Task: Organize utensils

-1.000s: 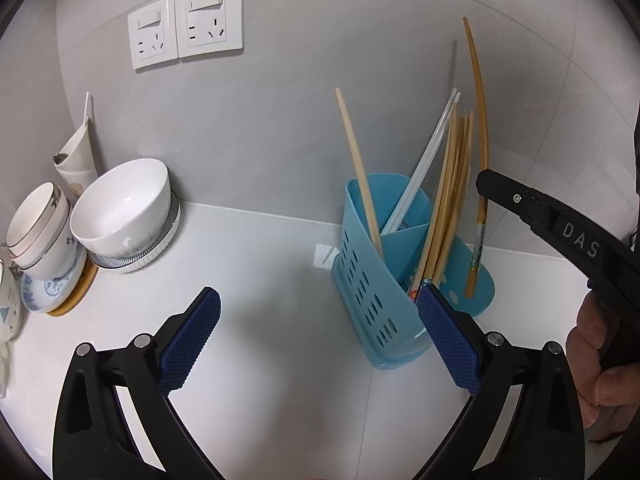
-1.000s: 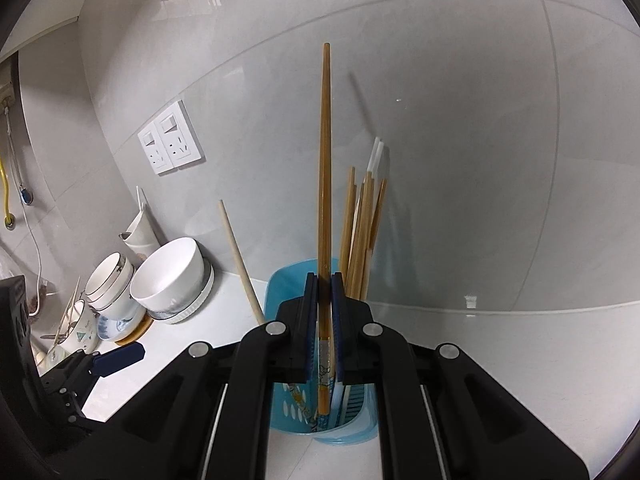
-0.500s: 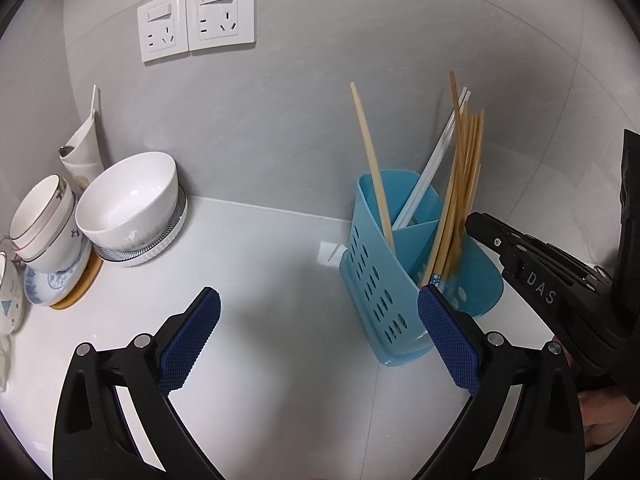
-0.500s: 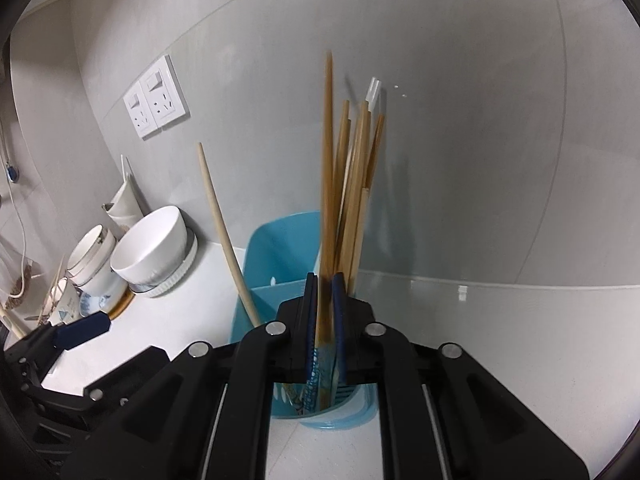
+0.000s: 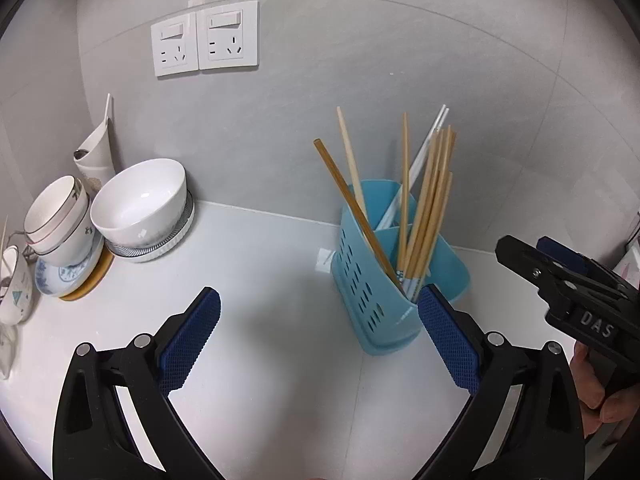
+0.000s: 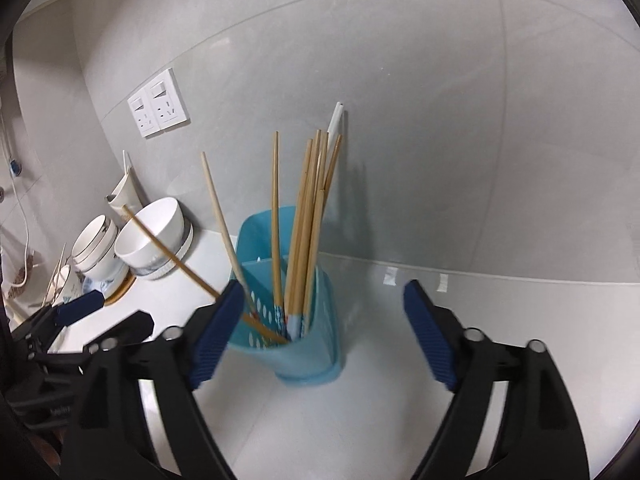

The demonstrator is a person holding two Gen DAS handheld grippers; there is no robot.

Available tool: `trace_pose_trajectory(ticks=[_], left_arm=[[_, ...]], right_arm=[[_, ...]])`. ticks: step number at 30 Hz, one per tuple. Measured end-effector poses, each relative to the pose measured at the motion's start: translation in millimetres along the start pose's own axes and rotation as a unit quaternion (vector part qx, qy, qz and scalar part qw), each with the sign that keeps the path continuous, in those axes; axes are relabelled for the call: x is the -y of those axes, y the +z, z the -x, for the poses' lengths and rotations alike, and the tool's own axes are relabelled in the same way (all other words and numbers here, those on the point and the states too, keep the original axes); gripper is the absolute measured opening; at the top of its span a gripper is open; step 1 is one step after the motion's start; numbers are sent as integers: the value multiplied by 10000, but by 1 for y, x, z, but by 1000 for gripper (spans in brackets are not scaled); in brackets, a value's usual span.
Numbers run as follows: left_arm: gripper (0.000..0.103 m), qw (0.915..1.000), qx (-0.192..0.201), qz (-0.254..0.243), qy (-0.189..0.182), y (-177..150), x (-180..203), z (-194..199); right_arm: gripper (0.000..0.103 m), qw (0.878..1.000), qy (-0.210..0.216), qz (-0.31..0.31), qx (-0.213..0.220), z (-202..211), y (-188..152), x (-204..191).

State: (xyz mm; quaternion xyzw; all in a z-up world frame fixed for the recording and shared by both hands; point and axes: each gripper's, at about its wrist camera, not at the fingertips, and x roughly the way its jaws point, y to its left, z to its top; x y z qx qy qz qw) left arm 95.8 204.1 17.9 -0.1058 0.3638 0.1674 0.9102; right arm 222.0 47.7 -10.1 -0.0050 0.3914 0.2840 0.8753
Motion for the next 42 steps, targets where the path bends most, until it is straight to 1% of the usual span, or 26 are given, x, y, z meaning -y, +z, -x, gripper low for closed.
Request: trace_pose_trajectory(ticks=[2, 6, 13, 18, 28, 42], left_arm=[[97, 10000, -10, 30, -20, -4, 3, 9], [97, 10000, -58, 70, -19, -13, 7, 21], [97, 9995, -301, 72, 80, -30, 13, 35], [97, 9992, -396, 54, 90, -42, 18, 41], [97, 9991, -415, 43, 81, -51, 29, 48], [97, 9992, -399, 36, 94, -49, 36, 49]], right_arm=[[90, 10000, -19, 73, -16, 13, -4, 1], [95, 9996, -69, 252, -75, 32, -11, 0], [95, 9981, -274, 372, -409, 54, -29, 8], [95, 9969, -365, 438, -537, 66, -42, 15], [95, 9963, -390, 475, -599, 75, -49, 17], [95, 9961, -417, 454, -630, 76, -50, 18]])
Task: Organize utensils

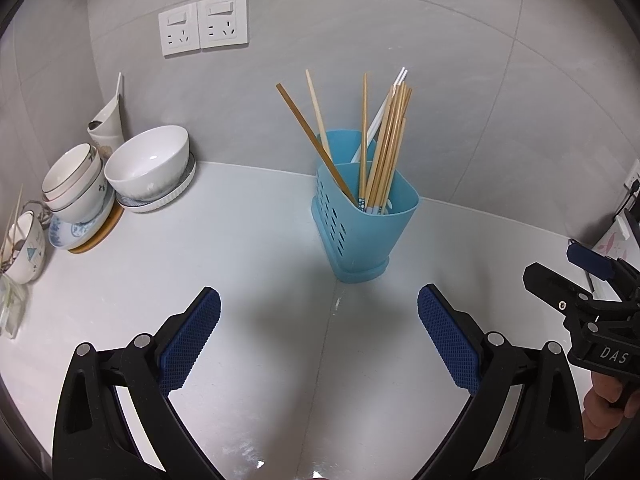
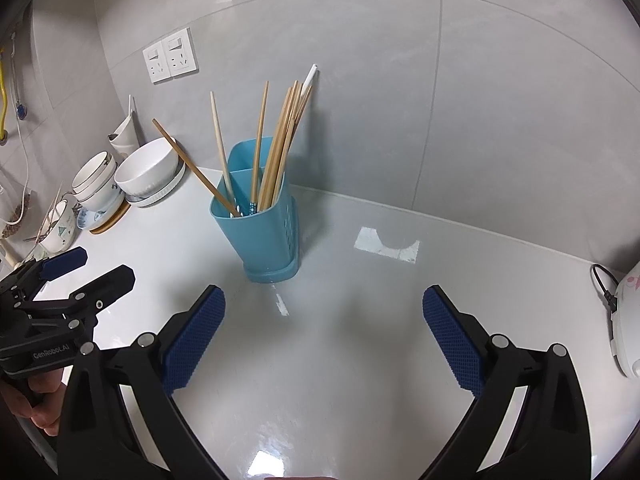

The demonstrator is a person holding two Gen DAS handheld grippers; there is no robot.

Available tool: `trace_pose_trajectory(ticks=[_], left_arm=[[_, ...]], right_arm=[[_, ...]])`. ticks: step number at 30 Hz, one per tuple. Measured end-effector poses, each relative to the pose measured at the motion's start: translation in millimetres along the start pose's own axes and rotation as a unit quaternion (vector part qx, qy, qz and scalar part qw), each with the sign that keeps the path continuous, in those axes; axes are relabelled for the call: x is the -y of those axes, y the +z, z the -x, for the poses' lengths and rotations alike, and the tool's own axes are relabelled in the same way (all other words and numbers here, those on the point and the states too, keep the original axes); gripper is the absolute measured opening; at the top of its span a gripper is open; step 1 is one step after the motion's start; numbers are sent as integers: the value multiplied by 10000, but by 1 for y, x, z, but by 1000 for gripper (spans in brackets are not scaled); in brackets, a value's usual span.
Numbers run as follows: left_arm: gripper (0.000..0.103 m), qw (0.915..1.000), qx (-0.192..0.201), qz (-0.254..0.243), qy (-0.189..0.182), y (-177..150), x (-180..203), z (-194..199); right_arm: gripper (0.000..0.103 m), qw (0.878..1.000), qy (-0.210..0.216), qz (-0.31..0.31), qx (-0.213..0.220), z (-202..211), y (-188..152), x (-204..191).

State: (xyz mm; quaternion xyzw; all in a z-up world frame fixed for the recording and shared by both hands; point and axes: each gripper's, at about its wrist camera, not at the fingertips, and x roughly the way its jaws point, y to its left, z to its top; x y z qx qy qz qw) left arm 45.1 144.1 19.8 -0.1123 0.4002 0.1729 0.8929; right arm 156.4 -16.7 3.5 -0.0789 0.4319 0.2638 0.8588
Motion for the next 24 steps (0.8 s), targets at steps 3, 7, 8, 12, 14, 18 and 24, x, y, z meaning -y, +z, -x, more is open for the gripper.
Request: trace_pose_trajectory(ticks=[3, 7, 8, 12, 14, 18, 24], left_arm=[[97, 10000, -1, -12, 6, 0, 1, 0], [97, 10000, -22, 0, -18, -1, 2, -1], [97, 10000, -36, 6, -23, -1, 3, -1], [97, 10000, -31, -12, -27, -2, 5, -1], [97, 10000, -16, -27, -19, -1, 6, 0], [97, 10000, -20, -34, -29, -1, 7, -1], [97, 10000, 30, -60, -30, 0, 9, 1]], right_arm=[[95, 10000, -6, 6, -3, 0, -1, 0], [95, 10000, -15, -2, -21, -1, -2, 0], [95, 10000, -14, -9, -29, -1, -2, 1], [95, 10000, -16, -27, -53, -2, -3, 1], [95, 10000, -20, -34, -49, -2, -3, 1], [95, 10000, -27, -40, -55, -2, -3, 2], [95, 9999, -42, -64, -73, -2, -3, 2]])
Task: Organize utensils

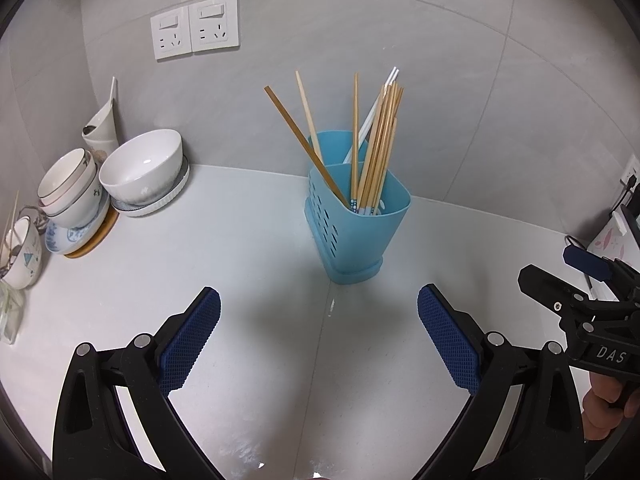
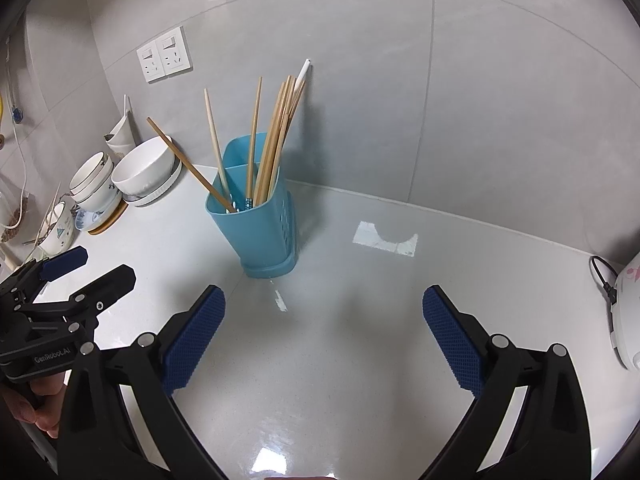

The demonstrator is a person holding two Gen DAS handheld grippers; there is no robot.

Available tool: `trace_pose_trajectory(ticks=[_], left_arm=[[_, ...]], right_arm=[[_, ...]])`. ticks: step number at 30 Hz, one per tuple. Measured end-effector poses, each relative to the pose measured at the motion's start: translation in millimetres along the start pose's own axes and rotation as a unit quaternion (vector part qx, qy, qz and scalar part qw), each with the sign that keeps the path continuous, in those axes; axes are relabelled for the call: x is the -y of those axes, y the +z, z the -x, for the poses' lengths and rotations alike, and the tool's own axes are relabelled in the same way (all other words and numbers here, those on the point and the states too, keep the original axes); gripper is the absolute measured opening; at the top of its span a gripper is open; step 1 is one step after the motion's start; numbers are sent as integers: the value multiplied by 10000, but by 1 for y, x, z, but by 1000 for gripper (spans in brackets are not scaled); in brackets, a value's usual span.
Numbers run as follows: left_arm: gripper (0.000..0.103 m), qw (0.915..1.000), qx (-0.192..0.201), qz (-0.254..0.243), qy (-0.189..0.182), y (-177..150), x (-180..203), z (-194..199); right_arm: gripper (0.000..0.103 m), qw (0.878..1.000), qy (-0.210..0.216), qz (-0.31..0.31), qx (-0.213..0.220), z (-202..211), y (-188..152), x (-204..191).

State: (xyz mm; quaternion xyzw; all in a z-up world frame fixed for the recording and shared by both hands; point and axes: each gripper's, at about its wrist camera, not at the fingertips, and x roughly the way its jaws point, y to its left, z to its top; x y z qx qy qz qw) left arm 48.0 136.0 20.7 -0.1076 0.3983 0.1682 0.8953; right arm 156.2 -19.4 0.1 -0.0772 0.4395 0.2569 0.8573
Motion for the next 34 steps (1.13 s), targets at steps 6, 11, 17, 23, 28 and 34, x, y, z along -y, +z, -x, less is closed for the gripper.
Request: trace_pose_trajectory(ticks=[6, 11, 17, 23, 28, 34], left_arm=[[97, 10000, 37, -14, 25, 0, 0, 2], [97, 10000, 24, -4, 74, 1, 0, 0], [97, 9999, -46, 26, 98, 0, -1, -2], [97, 9999, -54, 4, 117, 0, -1, -2], [97, 9999, -15, -45, 137, 1, 0, -1], [97, 9999, -26, -77, 112, -1, -1, 0]], right_arm=[[95, 10000, 3, -14, -10, 0, 0, 0], [95, 10000, 27, -33, -17, 0, -1, 0], [95, 10000, 43, -53, -28, 0, -1, 0], [95, 10000, 61, -65, -35, -1, 1, 1], [95, 10000, 63, -62, -31, -2, 1, 0], [95, 9999, 66, -68, -35, -3, 2, -1]])
